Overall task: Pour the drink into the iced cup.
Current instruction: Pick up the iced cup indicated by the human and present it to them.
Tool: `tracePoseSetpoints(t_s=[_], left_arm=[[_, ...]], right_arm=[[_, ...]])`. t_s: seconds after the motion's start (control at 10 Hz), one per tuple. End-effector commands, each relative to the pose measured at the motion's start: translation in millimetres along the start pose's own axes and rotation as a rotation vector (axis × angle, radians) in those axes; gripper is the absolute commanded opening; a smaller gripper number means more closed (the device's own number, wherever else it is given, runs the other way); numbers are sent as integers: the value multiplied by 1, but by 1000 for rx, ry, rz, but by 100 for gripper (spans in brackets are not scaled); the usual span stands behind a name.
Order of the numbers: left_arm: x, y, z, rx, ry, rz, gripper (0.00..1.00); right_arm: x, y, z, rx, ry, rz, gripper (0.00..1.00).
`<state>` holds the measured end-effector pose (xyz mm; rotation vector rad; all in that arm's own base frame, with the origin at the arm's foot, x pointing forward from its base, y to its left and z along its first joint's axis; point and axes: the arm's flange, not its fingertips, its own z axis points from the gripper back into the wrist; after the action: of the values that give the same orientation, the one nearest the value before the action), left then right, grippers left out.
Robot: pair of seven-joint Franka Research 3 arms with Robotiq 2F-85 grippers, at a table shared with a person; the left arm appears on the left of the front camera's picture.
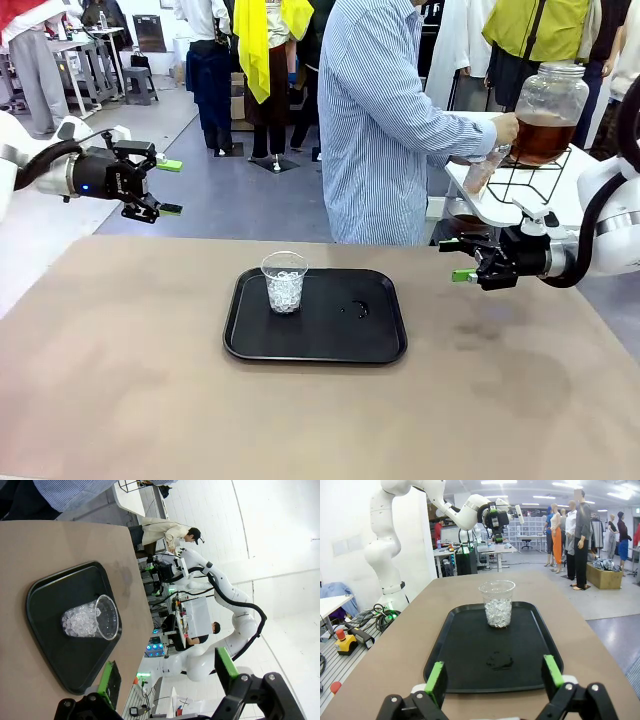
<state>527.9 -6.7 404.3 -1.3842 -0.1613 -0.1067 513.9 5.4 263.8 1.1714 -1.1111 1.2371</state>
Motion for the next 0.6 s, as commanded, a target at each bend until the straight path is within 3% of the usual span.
tracePoseSetpoints(t_s=[0.0, 0.5], left_arm=[[-1, -1, 0, 2, -3, -7, 100], [-1, -1, 0, 2, -3, -7, 100]], right_arm=[[3, -1, -1, 5, -4, 6, 100], [3, -1, -1, 5, -4, 6, 100]])
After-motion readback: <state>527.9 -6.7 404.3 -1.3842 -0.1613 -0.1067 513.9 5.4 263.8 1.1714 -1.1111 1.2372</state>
